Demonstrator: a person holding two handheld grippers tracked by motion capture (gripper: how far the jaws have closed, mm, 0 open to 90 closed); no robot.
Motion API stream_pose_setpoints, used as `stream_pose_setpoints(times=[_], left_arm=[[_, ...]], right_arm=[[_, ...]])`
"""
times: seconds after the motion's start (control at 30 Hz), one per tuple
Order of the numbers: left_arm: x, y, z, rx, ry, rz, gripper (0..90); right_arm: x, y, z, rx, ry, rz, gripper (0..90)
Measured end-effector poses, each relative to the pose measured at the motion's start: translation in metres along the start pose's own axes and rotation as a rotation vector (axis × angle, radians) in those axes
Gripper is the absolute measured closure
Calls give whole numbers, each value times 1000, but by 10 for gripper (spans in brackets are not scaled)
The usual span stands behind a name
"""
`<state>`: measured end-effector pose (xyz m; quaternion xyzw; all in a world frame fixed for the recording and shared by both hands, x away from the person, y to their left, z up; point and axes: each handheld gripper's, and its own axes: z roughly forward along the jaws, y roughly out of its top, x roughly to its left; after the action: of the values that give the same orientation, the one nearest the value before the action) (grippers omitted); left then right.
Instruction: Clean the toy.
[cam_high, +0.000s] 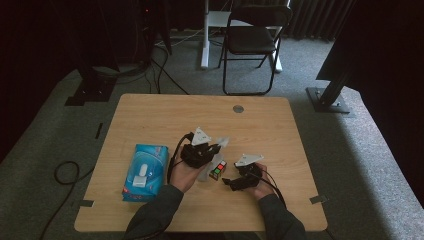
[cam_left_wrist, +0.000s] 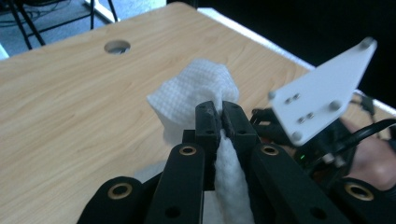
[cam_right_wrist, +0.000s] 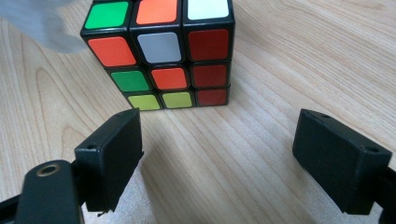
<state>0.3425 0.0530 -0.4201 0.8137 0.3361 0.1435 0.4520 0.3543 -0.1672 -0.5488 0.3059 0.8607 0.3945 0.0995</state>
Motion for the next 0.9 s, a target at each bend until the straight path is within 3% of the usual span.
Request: stream_pose_setpoints(times=[0.3, 0.53, 0.63, 0.9], left_arm=[[9, -29, 22, 86, 15, -23, 860], [12, -45, 35, 154, 31, -6, 807], [13, -49, 38, 166, 23, -15, 771], [11, -50, 40, 173, -8, 9, 644]], right_arm=[[1, 0, 0, 3, -5, -4, 174], [1, 0, 0, 4, -10, -6, 179], [1, 0, 0, 3, -13, -9, 185], [3, 0, 1, -1, -13, -16, 199]])
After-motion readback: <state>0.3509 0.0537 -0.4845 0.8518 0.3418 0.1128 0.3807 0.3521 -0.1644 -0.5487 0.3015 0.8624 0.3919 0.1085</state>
